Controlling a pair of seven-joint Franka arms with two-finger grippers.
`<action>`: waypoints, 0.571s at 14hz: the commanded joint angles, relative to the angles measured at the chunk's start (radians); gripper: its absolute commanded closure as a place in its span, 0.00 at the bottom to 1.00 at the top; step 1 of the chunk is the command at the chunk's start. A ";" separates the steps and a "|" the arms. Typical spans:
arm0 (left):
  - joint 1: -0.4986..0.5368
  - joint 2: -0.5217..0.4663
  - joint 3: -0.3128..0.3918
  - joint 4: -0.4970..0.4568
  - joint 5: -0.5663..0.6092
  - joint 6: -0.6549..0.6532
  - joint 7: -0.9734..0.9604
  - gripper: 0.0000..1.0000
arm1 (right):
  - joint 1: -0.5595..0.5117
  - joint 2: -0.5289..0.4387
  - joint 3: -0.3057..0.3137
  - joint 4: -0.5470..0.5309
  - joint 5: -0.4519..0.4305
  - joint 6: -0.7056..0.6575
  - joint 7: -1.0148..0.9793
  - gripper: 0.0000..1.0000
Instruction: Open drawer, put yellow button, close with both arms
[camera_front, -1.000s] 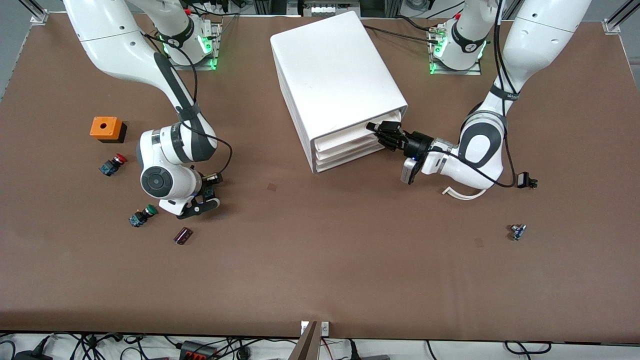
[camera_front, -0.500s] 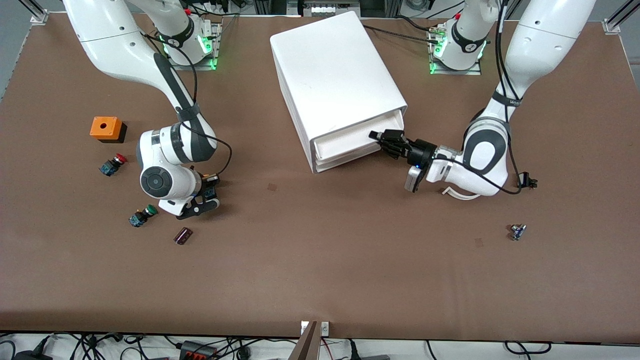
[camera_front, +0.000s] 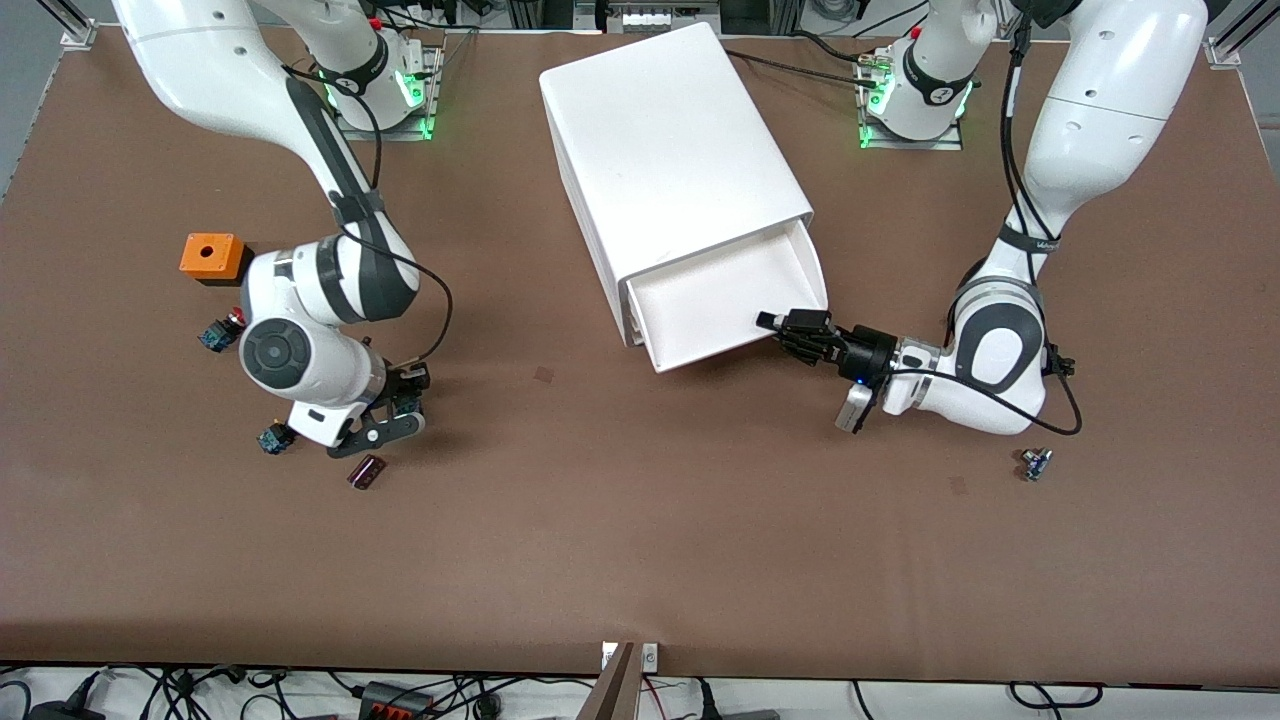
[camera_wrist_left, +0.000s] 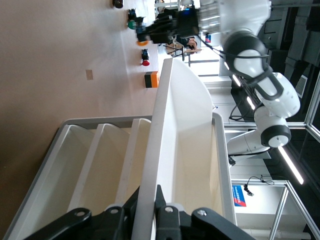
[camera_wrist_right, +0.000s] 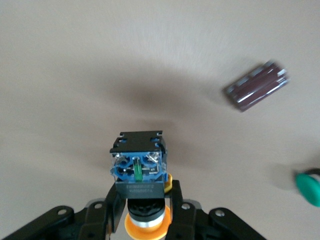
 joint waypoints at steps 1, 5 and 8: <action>-0.015 0.038 0.017 0.052 -0.010 0.024 -0.018 0.98 | -0.001 -0.048 0.002 0.064 0.018 -0.098 -0.011 0.99; -0.014 0.033 0.034 0.081 0.021 0.026 -0.021 0.08 | 0.001 -0.064 0.004 0.200 0.020 -0.247 -0.011 1.00; 0.011 0.019 0.034 0.081 0.023 0.017 -0.041 0.00 | 0.045 -0.065 0.004 0.300 0.042 -0.339 -0.008 1.00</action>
